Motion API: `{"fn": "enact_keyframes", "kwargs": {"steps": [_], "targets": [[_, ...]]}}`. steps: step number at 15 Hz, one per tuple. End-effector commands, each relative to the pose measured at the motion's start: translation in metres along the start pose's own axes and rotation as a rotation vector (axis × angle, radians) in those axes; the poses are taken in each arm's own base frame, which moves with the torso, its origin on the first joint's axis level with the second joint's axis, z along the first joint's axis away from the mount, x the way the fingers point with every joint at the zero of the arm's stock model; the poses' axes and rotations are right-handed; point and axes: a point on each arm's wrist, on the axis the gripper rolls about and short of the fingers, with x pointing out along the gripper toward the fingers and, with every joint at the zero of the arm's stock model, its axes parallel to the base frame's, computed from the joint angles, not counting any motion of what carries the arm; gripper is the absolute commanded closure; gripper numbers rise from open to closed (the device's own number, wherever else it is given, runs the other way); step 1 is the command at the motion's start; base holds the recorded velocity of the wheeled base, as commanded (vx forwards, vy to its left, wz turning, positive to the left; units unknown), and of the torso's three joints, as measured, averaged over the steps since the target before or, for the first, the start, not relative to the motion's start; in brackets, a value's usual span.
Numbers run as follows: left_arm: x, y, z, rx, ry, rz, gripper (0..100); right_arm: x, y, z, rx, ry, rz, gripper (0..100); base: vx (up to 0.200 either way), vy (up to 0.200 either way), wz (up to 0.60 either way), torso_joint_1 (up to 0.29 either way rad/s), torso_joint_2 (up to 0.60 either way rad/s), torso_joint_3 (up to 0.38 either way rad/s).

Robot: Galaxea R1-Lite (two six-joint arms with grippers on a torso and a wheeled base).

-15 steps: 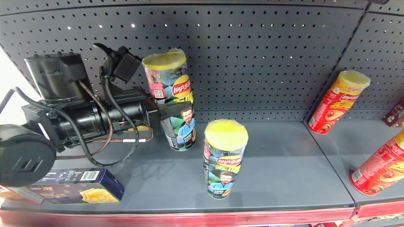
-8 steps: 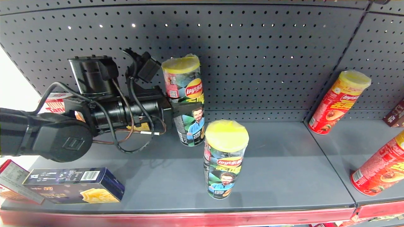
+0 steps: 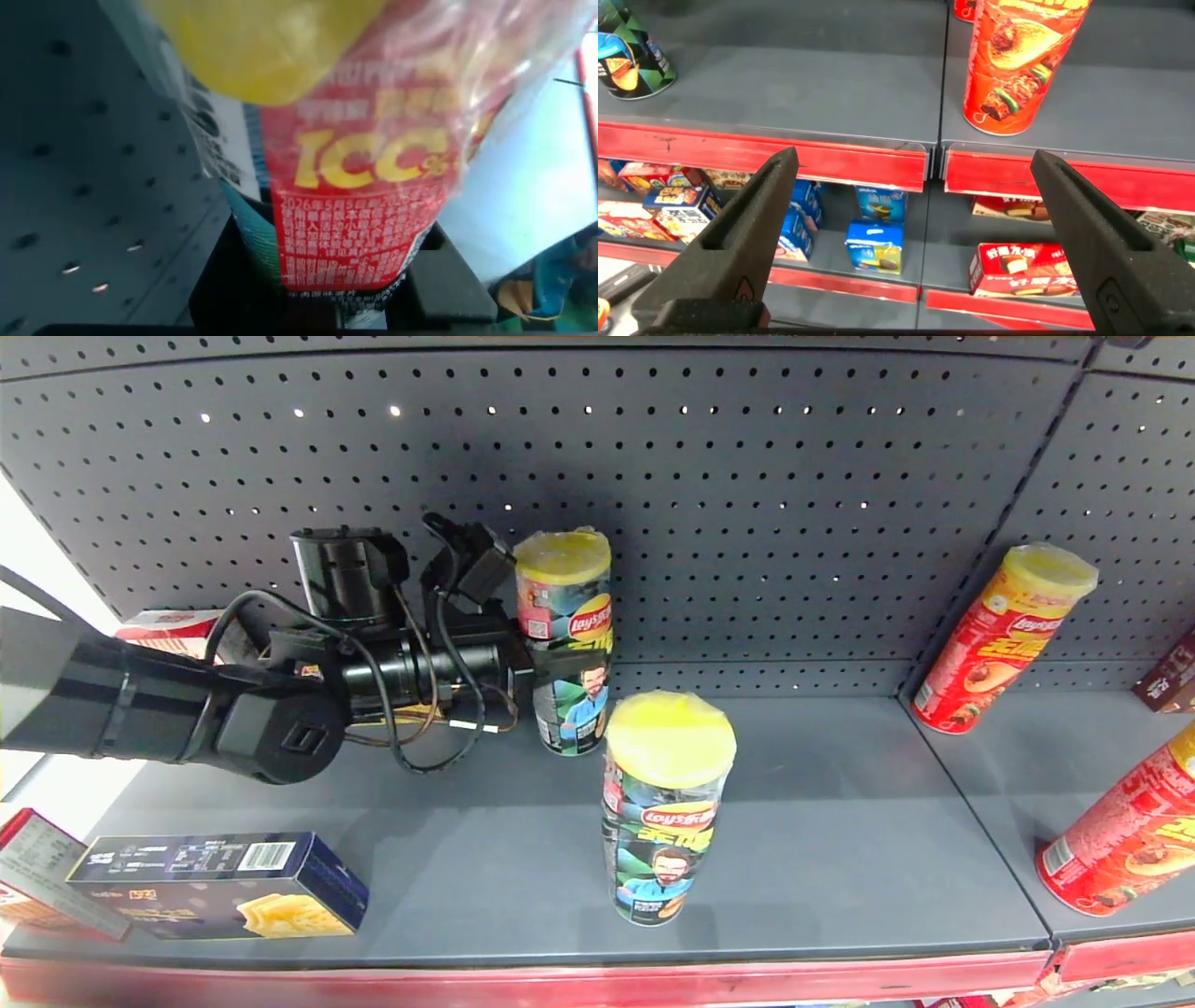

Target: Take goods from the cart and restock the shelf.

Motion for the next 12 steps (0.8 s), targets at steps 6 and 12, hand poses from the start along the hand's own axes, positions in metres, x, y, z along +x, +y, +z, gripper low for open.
{"fn": "enact_keyframes", "kwargs": {"steps": [6,12], "targets": [[0.038,0.008,-0.004,-0.019,0.013,-0.084,100,0.000,0.000,0.000,-0.001,0.002,-0.002,0,0.000,0.000,0.00,0.000,0.00,0.000],[0.045,0.007,-0.016,-0.038,0.031,-0.098,100,0.000,0.000,0.000,-0.001,0.002,-0.002,0,0.000,0.000,0.00,0.000,0.00,0.000]]}}
